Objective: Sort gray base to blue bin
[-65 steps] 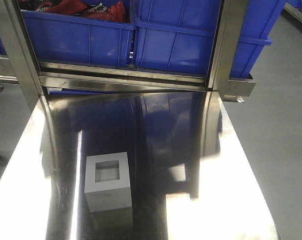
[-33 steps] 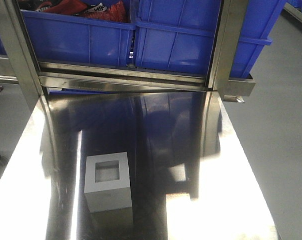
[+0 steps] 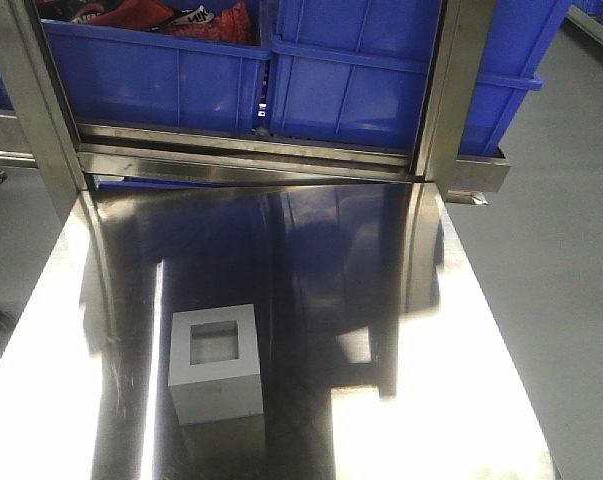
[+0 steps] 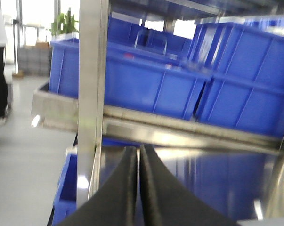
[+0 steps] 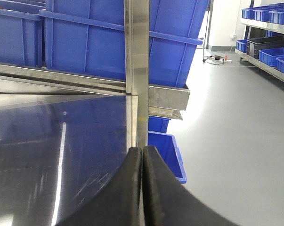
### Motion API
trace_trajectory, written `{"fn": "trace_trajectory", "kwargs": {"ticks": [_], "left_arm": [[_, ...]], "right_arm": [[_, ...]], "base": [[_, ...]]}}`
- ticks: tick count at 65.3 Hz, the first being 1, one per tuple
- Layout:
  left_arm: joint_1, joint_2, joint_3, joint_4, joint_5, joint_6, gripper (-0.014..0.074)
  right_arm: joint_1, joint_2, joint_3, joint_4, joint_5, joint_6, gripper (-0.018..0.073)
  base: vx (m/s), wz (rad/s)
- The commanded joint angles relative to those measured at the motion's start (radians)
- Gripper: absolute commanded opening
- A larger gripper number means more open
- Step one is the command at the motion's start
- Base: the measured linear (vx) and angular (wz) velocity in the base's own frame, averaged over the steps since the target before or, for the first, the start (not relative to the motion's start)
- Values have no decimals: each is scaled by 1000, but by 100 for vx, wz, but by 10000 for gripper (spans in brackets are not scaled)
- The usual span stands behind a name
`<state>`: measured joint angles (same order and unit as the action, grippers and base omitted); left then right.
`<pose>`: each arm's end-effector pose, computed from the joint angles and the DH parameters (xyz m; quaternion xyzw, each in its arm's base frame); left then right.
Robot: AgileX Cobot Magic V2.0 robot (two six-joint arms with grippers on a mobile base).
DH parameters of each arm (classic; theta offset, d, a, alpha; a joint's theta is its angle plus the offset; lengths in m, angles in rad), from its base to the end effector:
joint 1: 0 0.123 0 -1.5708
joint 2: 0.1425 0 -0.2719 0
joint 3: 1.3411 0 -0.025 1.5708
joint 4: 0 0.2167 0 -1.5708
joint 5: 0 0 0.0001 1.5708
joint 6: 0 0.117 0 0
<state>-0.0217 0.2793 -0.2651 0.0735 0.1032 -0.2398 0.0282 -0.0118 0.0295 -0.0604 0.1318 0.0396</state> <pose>0.0832 -0.0009 0.2715 -0.0546 0.7155 -0.0628 0.6936 0.0616 0.0008 0.1911 -0.0149 0.7286 -0.0002 0.6848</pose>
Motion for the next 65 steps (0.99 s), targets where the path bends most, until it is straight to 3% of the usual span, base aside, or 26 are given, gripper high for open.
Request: {"fn": "trace_trajectory", "kwargs": {"ticks": [1,21,65], "left_arm": [[-5,84,-74,-8,-2,-4,-6],[-5,267,-145,-8,202,-4,-6],[-5,293,-145,-7,203,-4,1]], "right_arm": [[-3,-11,15,-6,-74,-6,-9],[-3,-11,15,-6,-74,-6,-9],[-3,-11,15,-6,-74,-6,-9]], "base": [[0,0],[0,0],[0,0]]}}
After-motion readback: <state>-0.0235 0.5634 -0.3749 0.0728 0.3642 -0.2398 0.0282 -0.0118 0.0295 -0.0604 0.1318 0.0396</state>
